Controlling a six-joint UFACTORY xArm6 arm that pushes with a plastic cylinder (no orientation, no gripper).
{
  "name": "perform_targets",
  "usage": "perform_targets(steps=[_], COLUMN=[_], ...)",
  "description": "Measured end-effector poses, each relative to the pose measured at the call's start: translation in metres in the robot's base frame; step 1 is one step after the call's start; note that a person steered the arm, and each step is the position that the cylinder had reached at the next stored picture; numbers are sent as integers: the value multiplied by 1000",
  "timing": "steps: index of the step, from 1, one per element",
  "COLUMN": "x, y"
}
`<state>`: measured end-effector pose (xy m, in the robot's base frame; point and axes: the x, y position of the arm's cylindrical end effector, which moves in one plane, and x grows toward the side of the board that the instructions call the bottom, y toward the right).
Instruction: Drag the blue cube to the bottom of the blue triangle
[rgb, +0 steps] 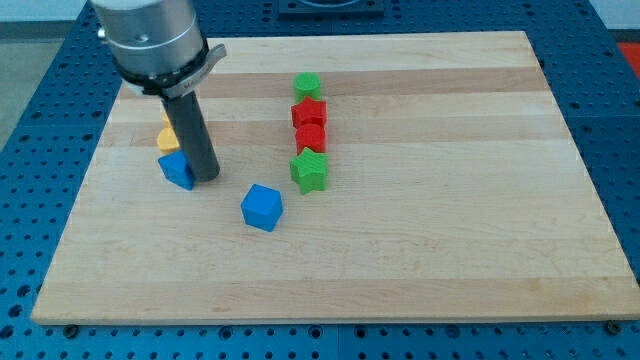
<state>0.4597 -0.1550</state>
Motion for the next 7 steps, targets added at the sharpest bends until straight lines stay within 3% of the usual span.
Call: perform_targets(steps=[2, 4, 7], x=[24, -40, 32], y=[7, 44, 94])
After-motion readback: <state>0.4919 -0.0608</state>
